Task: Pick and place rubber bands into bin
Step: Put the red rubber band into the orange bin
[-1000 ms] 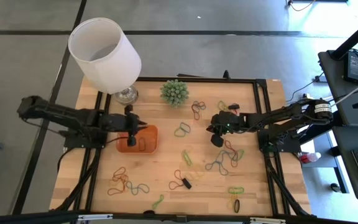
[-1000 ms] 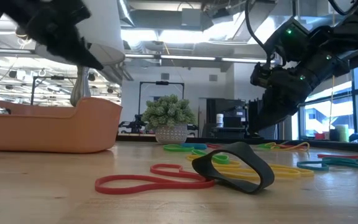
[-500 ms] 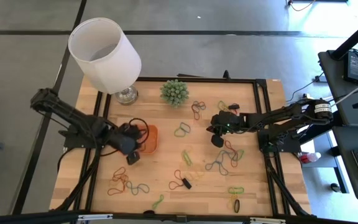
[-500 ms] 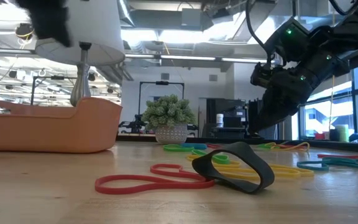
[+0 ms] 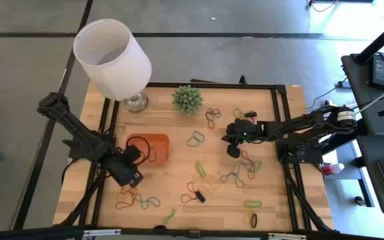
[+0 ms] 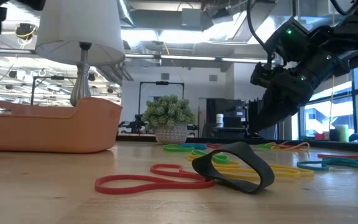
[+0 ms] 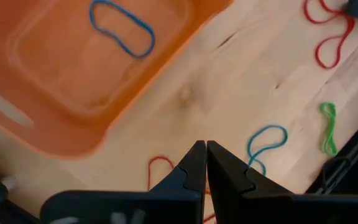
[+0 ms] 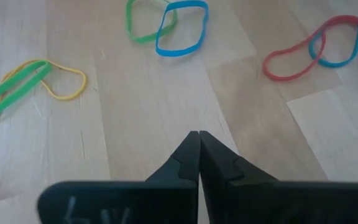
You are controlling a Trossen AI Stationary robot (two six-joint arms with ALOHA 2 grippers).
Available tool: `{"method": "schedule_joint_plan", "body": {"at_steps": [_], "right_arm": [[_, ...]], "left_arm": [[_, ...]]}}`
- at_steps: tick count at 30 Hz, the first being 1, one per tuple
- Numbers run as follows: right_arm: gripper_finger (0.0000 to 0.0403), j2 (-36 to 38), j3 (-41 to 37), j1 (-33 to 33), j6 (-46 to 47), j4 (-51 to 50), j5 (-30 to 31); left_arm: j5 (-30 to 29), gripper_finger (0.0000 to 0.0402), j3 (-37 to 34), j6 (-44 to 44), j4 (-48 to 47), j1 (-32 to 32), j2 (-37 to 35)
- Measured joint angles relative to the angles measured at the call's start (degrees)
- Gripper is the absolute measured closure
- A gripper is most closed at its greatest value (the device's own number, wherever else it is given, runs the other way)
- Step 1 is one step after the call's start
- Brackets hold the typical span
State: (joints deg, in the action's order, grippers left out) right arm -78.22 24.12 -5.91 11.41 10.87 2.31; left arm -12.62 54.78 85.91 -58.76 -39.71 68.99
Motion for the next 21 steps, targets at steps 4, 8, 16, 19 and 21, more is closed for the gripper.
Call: {"method": "schedule_joint_plan", "body": {"at_steps": [4,8,16,19,21], "right_arm": [[0.0395,0.00,0.00,-0.02,0.03,0.00,0.00],[0.0395,0.00,0.00,-0.01,0.03,0.00,0.00],[0.0395,0.00,0.00,-0.01,-1.35,0.80,0.00],[0.0395,0.00,0.02,0.00,-1.41,1.05,0.00],[0.0395,0.00,0.02,-0.02,-1.39,1.05,0.00]], "left_arm": [[0.36,0.0394,0.00,4.68,0.01,-2.61,1.98],[1.95,0.0394,0.00,6.90,0.00,-5.35,4.87],[2.70,0.0392,-0.01,14.68,-2.59,-7.59,12.35],[5.47,0.0381,-0.02,17.62,-2.73,-7.44,15.76],[8.68,0.0368,-0.02,18.48,-2.75,-6.96,17.68]]}}
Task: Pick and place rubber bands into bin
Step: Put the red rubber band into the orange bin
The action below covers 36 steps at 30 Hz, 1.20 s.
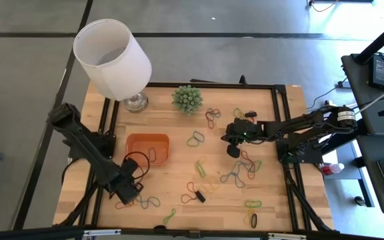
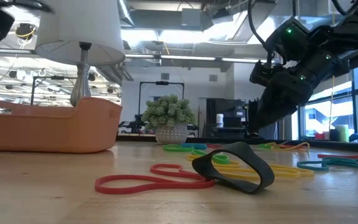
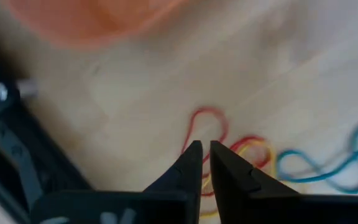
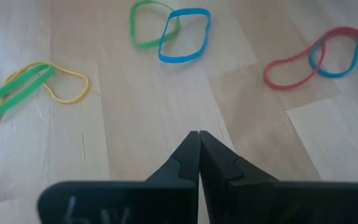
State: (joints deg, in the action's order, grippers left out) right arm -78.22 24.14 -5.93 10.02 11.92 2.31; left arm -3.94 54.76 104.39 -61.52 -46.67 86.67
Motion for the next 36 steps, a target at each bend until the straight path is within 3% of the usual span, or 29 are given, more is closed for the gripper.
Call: {"method": "schedule_joint_plan", "body": {"at_steps": [3,9,17,26,36], "right_arm": [[0.0395,0.00,0.00,0.02,0.20,-0.01,0.00],[0.0395,0.00,0.00,0.02,0.18,0.32,0.00],[0.0395,0.00,0.00,0.00,0.18,0.44,0.00],[0.0395,0.00,0.00,0.01,0.29,0.44,0.00],[0.0395,0.00,0.00,0.02,0.40,0.44,0.02]], "left_arm": [[2.43,0.0347,-0.02,0.96,0.00,0.32,2.65],[1.09,0.0309,-0.02,1.58,0.21,0.43,5.32],[0.07,0.0286,-0.02,1.45,0.35,0.32,7.53],[-2.28,0.0286,-0.02,-2.98,1.78,-0.92,10.96],[0.74,0.0317,-0.35,-4.34,1.88,-0.81,11.19]]}}
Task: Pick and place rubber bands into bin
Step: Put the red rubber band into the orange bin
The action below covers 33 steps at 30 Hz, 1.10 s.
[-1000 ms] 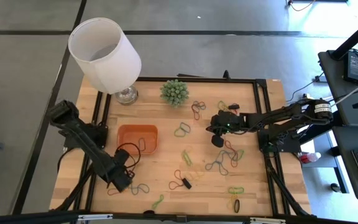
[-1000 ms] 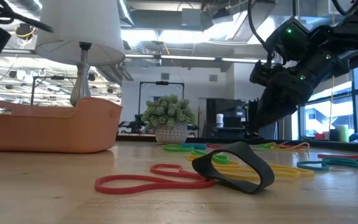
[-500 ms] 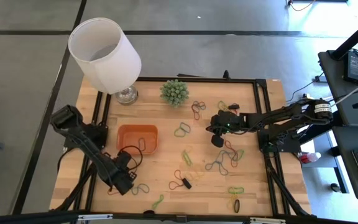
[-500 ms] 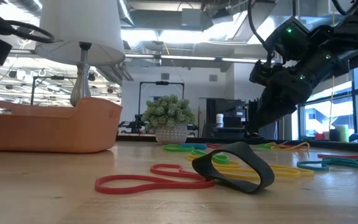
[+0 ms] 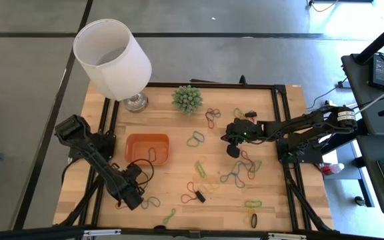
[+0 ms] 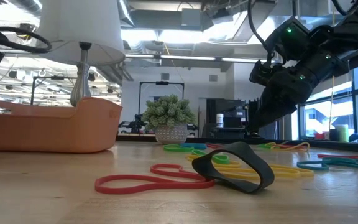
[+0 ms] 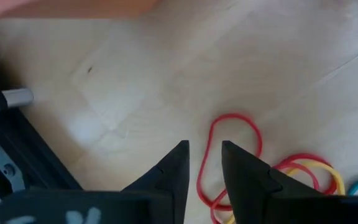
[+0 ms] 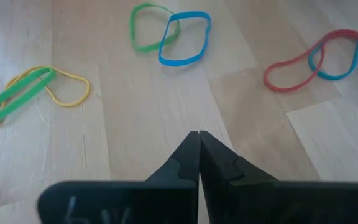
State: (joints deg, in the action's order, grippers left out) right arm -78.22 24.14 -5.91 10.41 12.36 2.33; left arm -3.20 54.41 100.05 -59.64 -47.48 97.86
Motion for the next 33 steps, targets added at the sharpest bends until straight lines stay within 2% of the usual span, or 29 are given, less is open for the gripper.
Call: {"method": "schedule_joint_plan", "body": {"at_steps": [8,14,23,33], "right_arm": [[0.0395,0.00,0.00,0.00,0.00,0.01,-0.02],[0.0395,0.00,0.00,-0.02,0.02,0.02,0.00],[0.0395,0.00,0.00,-0.01,0.04,0.12,-0.02],[0.0395,0.00,0.00,0.00,1.09,0.11,-0.02]], "left_arm": [[2.47,0.0349,-5.47,2.92,6.94,0.01,-0.56],[2.58,0.0358,-5.35,4.19,6.18,-0.04,-0.75],[1.19,0.0358,-3.78,4.24,4.52,-0.02,-5.19],[-1.43,0.0345,-3.80,4.75,6.58,-0.06,-5.57]]}}
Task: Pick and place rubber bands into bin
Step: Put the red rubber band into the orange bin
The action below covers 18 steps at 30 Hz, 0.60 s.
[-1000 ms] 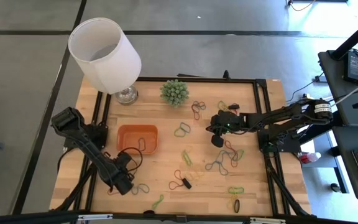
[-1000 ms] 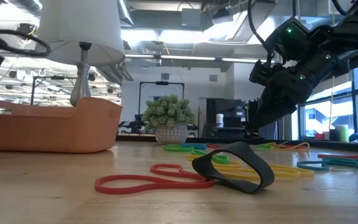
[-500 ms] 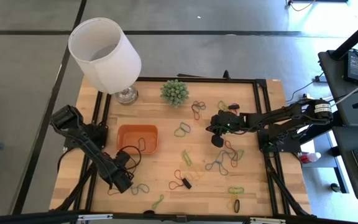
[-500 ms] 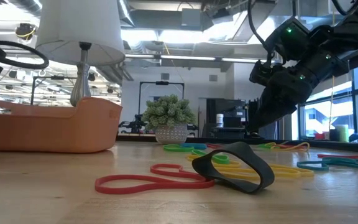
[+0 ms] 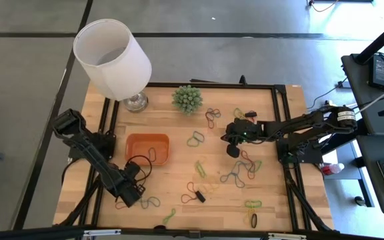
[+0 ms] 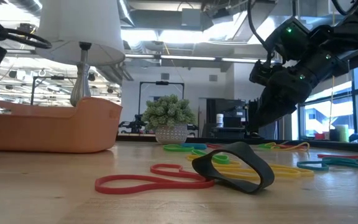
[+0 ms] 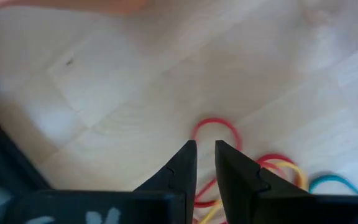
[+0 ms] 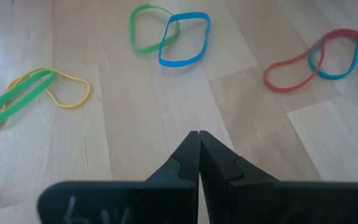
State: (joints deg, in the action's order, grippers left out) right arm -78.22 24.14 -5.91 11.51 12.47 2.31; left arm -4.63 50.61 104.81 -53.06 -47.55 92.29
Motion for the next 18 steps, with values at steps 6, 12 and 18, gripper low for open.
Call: {"method": "schedule_joint_plan", "body": {"at_steps": [6,12,18], "right_arm": [[0.0395,0.00,0.00,-0.01,0.15,-0.02,0.01],[0.0395,-0.01,0.00,0.00,0.13,-0.07,0.02],[0.0395,0.00,0.00,0.00,0.11,-0.07,0.00]], "left_arm": [[-0.38,0.0321,-0.66,0.19,0.40,0.00,0.00],[0.17,0.0294,-4.06,2.31,4.62,0.00,0.00],[0.80,0.0292,-5.07,2.46,6.14,0.02,-0.29]]}}
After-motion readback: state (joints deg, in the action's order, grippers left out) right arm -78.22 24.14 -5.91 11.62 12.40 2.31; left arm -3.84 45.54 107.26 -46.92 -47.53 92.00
